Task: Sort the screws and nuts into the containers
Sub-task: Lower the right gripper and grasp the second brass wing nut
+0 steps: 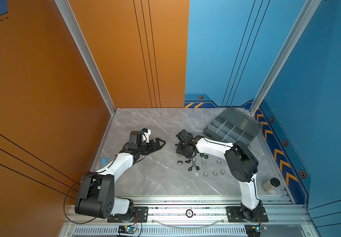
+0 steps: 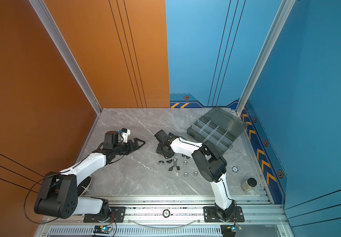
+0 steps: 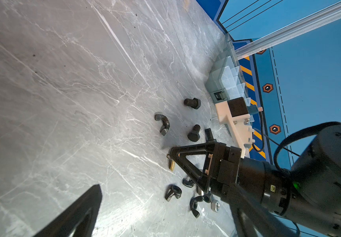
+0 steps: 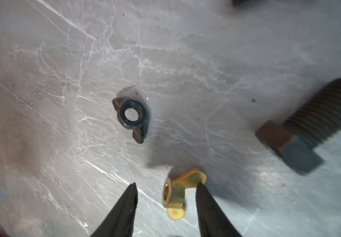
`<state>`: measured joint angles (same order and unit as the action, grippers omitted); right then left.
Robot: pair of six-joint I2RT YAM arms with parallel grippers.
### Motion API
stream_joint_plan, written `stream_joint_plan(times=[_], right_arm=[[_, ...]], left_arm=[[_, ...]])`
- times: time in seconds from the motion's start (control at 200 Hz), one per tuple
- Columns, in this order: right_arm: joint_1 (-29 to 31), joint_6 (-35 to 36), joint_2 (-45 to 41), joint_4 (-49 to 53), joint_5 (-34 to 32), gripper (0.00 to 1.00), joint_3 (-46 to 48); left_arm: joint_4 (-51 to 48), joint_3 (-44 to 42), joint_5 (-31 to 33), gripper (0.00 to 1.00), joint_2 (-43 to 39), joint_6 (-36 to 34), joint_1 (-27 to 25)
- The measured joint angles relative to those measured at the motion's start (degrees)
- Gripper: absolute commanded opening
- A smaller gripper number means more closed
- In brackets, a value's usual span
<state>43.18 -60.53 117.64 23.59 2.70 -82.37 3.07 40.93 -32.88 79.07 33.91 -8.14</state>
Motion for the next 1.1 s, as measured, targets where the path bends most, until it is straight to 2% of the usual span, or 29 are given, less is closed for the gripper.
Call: stream_joint_plan(times=[0.385,0.721,1.096], right_arm=[[0.4,0.0,1.8,0.3,-0.4,0.43,-1.9],[0.7,0.9,1.9,1.4,-1.4,0.31,-2.0],[0.8,3.3,2.1,2.6,-1.5,0.09,-2.3]], left_arm=[[0.1,-0.5,-0.3,0.98,0.0,0.0,0.4],[0.1,-0.7,-0.4,0.98,0.0,0.0,1.0],[0.1,-0.9,-0.4,0.98,-0.3,0.0,1.0]])
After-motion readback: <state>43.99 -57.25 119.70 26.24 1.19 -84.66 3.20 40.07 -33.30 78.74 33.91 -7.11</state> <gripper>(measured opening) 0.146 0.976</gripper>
